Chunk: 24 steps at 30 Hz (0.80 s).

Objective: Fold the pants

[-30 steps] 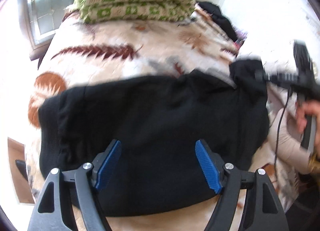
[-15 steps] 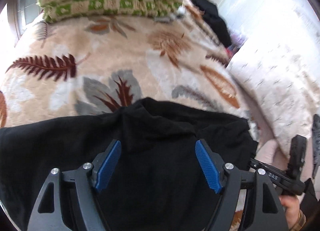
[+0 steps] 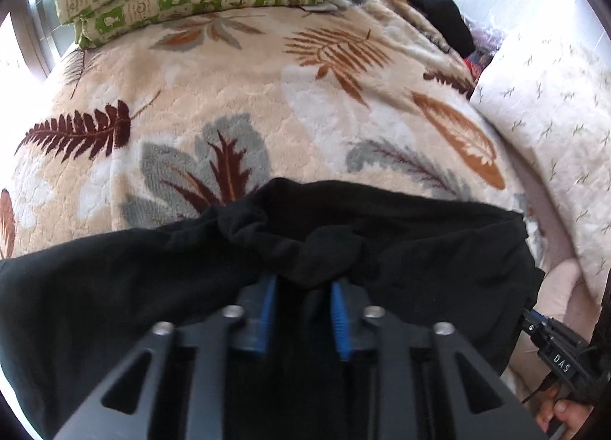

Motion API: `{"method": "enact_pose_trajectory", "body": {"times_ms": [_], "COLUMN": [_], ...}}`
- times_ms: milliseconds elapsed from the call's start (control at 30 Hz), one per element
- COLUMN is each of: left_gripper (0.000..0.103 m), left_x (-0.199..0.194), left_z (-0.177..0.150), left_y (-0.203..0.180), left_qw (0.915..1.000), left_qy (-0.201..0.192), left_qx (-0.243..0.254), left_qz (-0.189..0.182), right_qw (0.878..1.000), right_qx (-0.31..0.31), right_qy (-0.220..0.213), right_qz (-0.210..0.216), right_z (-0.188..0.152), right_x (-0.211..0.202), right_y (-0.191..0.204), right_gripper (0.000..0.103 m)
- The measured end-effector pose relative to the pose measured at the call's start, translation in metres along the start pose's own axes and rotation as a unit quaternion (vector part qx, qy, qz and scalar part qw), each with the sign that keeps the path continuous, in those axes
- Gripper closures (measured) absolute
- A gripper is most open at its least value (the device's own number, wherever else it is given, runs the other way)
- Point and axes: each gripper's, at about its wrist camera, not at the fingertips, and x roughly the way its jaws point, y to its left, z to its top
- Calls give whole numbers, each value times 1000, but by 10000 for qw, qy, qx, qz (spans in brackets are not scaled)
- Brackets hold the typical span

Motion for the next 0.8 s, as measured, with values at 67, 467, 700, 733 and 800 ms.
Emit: {"method": "enact_pose_trajectory", "body": {"times_ms": [67,467,700,733,800], "left_gripper": [81,81,39,38,37], "left_x": [-3,8,-18,-25,-33], "left_z": [1,2,7,8,10], "left_y": [0,-3,-5,-8,-14], "left_qw": [9999,9997,9995,9992,9988], "left_qy": [-98,-99,-217,-323,-419], "left_qx": [-75,-172,-179,-138,10], "left_qz": [39,173,-109,-166,-244], "right_qw": [9998,9979,9984,9983,9970], "right_qx": [2,-445,-292,-257,-242], "right_qy": [-214,-128,8,-52,-248], "right_qz": [-54,-453,-475,-527,-693], "right_z": [2,-4,11,14,22], "right_x": [-8,5,-13,-18,-32], "right_y": [0,4,-9,-10,-16], "right_gripper": [91,90,69,66,61]}}
